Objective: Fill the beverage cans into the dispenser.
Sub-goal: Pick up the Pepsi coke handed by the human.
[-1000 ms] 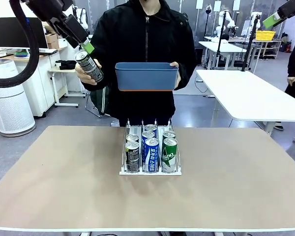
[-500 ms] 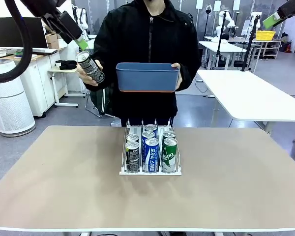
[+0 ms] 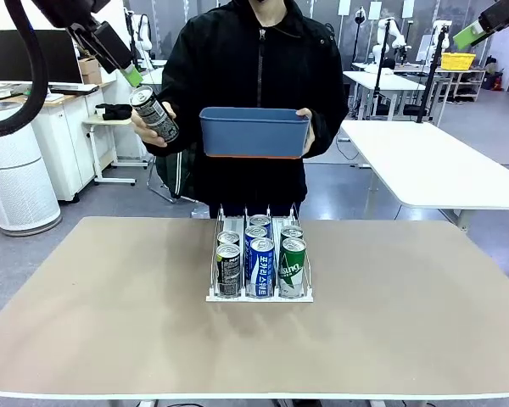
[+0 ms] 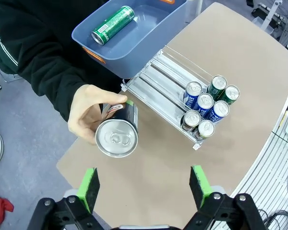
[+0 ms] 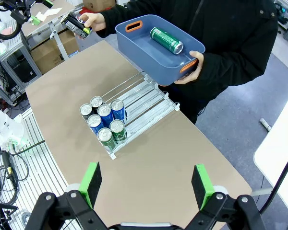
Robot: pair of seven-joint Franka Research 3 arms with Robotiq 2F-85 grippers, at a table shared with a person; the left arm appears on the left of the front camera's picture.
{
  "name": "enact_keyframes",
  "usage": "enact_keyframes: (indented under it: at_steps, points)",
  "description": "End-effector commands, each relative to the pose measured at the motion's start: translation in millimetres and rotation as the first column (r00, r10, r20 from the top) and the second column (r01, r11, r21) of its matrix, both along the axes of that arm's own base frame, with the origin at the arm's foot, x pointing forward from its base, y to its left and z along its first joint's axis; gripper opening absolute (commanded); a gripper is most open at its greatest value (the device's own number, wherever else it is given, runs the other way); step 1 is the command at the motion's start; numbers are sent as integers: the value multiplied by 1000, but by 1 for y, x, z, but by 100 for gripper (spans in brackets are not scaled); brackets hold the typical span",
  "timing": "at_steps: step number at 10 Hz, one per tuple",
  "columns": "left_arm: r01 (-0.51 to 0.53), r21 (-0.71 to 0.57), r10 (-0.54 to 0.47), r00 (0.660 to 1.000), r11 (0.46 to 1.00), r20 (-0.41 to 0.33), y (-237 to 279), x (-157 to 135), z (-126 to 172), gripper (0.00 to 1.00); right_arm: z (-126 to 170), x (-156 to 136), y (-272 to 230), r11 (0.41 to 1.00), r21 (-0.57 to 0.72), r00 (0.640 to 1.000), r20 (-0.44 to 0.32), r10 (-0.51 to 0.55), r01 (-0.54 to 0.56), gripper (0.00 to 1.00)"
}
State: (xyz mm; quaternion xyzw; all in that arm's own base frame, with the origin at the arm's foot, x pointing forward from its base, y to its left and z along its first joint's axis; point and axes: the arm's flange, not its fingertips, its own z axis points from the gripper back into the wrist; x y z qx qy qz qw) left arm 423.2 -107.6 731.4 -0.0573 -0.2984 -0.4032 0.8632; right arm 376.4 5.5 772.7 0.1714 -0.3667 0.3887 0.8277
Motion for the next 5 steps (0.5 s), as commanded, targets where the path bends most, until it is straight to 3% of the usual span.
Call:
enact_keyframes:
  at_steps: [1,5]
  points:
    - [31,23,-32,999,999,33,4,8,-1,100,-2,0,1,1000,1,1000,-3,2,-2,100]
    - [76,10,-76,997,997,34,0,13,-4,100,-2,0,1,1000,1,1000,-3,2,-2,100]
